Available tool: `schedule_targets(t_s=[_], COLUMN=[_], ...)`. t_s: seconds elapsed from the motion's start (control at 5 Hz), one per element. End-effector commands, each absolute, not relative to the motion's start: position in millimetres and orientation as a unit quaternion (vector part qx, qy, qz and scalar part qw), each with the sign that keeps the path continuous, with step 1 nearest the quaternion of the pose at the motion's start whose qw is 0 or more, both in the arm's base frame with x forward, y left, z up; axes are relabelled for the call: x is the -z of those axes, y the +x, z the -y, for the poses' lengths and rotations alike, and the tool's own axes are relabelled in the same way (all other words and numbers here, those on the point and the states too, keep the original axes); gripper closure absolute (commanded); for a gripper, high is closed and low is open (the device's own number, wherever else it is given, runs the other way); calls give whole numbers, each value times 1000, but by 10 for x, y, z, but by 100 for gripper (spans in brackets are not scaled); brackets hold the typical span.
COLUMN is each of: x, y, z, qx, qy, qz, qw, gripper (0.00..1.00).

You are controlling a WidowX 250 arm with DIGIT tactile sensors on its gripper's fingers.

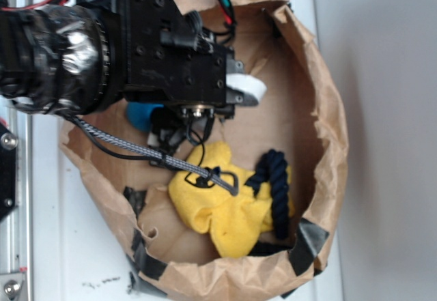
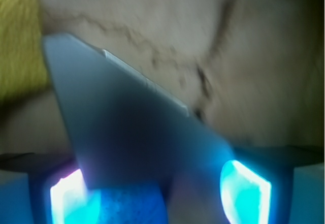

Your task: Grab the blue ball.

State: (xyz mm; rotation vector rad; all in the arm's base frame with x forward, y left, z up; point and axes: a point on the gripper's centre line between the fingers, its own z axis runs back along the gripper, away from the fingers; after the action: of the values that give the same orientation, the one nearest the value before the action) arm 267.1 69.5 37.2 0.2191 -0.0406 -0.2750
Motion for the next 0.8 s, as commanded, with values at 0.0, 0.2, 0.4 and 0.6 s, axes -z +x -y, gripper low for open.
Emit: schedule_targets(t_s=[0.0, 0.2, 0.4, 0.6], x=[-331, -386, -423, -610], y=[2700, 2651, 2588, 2550], z=[-638, -628, -611, -591], qx=[131, 131, 132, 128], qy=[108, 114, 118, 99], qz=[23, 34, 36, 37], qw=[985, 984, 984, 986], gripper=[100, 100, 100, 100])
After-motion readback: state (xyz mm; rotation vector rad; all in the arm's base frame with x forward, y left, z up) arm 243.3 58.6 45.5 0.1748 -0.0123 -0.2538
